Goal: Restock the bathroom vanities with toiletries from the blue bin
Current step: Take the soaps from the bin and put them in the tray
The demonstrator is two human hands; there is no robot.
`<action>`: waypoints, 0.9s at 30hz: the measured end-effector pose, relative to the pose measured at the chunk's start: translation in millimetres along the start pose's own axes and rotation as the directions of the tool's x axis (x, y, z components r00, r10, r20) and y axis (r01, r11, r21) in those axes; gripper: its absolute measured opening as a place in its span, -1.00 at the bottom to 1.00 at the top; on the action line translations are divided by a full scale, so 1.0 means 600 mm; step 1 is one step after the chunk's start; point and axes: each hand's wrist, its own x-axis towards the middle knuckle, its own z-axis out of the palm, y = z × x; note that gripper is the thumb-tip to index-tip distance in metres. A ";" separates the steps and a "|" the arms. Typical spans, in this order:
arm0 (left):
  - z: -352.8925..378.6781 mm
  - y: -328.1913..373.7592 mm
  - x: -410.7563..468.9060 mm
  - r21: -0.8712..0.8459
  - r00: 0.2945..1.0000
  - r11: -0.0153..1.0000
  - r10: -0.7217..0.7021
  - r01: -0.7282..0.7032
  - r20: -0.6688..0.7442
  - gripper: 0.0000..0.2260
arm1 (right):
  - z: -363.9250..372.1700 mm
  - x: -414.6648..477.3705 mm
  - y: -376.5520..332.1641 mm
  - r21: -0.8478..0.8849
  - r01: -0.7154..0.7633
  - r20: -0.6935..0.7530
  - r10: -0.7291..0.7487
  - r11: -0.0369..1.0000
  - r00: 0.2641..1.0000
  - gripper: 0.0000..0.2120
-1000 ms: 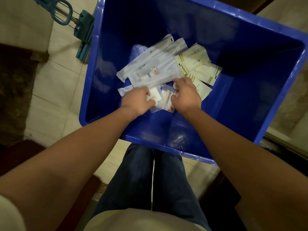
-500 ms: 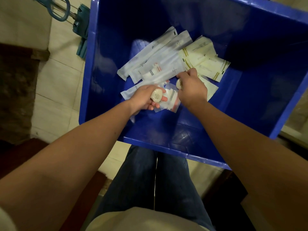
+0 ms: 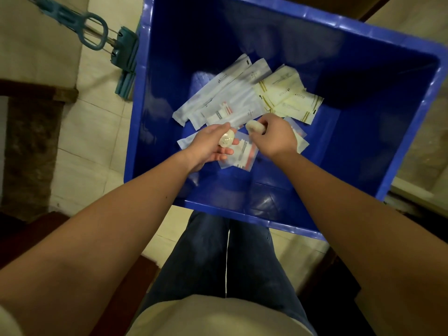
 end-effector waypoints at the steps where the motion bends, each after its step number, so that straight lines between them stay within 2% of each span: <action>1: 0.002 0.005 -0.009 -0.005 1.000 1.000 0.008 -0.008 -0.024 -0.77 | -0.005 -0.008 -0.004 0.068 -0.008 -0.001 0.008 0.998 1.000 -0.88; 7: 0.020 0.035 -0.087 -0.069 0.995 0.995 0.071 -0.076 -0.069 -0.96 | -0.056 -0.072 -0.041 0.391 -0.021 0.049 0.001 0.920 0.999 -0.74; 10: 0.026 0.047 -0.137 -0.081 0.991 0.988 0.128 -0.131 -0.045 -0.88 | -0.089 -0.118 -0.061 0.553 -0.057 0.092 0.007 0.831 0.996 -0.74; 14: 0.035 0.056 -0.205 -0.025 0.977 0.977 0.210 -0.211 -0.036 -0.74 | -0.132 -0.186 -0.086 0.683 -0.051 0.113 -0.037 0.728 0.993 -0.81; 16: 0.039 0.060 -0.236 0.016 0.968 0.968 0.250 -0.250 -0.018 -0.67 | -0.153 -0.219 -0.096 0.722 -0.041 0.107 -0.053 0.691 0.993 -0.86; 19: 0.045 0.070 -0.283 0.107 0.951 0.946 0.309 -0.307 -0.002 -0.57 | -0.179 -0.263 -0.106 0.726 -0.003 0.089 -0.090 0.688 0.992 -0.97; 24: 0.047 0.100 -0.353 0.232 0.905 0.877 0.424 -0.421 0.036 -0.56 | -0.210 -0.312 -0.122 0.720 0.047 0.071 -0.141 0.693 0.988 -0.86; 27: 0.046 0.120 -0.388 0.290 0.866 0.823 0.497 -0.489 0.051 -0.57 | -0.229 -0.334 -0.137 0.761 0.026 0.069 -0.121 0.648 0.990 -0.77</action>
